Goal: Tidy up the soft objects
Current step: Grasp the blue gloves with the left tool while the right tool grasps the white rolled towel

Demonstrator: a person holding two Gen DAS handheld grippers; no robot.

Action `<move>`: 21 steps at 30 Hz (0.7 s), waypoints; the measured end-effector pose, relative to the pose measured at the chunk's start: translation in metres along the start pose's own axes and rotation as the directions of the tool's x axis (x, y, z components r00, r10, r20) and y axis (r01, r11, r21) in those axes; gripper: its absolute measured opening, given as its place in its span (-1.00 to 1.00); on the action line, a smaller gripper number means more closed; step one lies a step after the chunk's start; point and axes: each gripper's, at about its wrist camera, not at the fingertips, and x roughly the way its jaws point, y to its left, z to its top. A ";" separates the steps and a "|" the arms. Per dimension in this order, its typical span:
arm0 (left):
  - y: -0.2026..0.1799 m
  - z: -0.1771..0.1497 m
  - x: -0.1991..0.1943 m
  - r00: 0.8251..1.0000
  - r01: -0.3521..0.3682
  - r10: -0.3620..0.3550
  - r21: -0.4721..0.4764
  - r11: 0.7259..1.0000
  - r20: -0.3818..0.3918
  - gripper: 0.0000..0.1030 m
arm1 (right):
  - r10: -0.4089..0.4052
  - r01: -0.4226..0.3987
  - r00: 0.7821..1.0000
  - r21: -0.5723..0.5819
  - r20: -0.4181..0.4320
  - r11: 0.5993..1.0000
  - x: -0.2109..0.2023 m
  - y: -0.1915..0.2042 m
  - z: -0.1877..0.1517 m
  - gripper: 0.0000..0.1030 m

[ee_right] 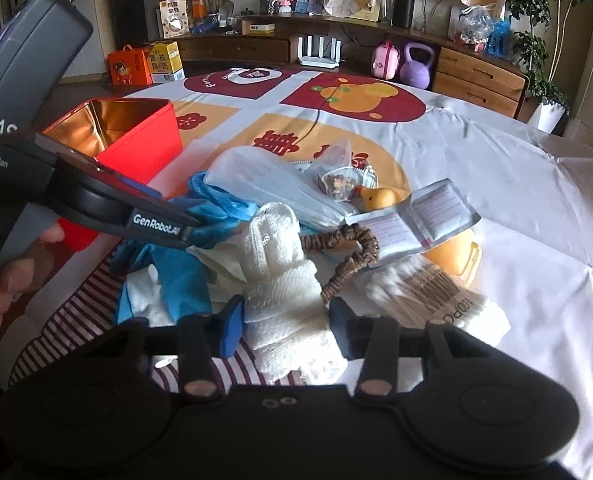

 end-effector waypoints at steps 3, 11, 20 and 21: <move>-0.004 -0.002 -0.004 0.999 -0.028 0.027 0.040 0.999 0.029 -0.66 | -0.006 0.006 1.000 -0.003 0.005 1.000 -0.001 0.001 0.000 -0.24; 0.005 -0.004 -0.024 0.997 -0.019 0.018 0.020 1.000 0.071 -0.86 | -0.008 0.007 1.000 0.018 0.030 1.000 -0.013 0.001 0.001 -0.32; 0.020 -0.005 -0.053 0.994 0.012 -0.009 -0.022 1.000 0.108 -0.86 | -0.013 0.012 0.998 0.017 0.064 1.000 -0.035 0.007 0.007 -0.32; 0.022 -0.007 -0.053 0.994 0.019 -0.017 -0.023 1.000 0.106 -0.86 | -0.013 0.011 0.998 0.021 0.066 1.000 -0.038 0.007 0.007 -0.32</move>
